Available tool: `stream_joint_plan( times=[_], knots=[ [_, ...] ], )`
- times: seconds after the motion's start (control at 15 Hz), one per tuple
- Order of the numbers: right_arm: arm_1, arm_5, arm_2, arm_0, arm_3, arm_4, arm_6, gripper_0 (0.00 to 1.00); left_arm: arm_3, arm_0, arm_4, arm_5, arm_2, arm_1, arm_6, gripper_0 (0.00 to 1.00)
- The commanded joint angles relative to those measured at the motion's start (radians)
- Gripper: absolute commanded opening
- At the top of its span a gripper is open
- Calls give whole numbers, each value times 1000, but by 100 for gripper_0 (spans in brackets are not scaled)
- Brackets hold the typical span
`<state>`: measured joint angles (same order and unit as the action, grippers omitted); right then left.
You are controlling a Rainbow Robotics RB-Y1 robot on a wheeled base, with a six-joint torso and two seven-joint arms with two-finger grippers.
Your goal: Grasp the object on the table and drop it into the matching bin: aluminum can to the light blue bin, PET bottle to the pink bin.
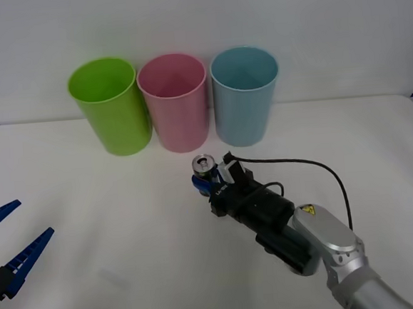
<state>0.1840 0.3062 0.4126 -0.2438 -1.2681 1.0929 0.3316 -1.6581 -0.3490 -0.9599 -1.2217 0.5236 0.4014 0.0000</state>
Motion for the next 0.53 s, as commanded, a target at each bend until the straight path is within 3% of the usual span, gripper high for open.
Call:
stream_joint_plan(
  times=[0.07, 0.53],
  knots=[
    [81, -21, -5, 112, -185, -22, -17, 0, 0, 0, 0, 0, 0, 0, 0, 100],
    [278, -24, -123, 373, -571, -108, -54, 0, 0, 0, 0, 0, 0, 0, 0, 100]
  ],
)
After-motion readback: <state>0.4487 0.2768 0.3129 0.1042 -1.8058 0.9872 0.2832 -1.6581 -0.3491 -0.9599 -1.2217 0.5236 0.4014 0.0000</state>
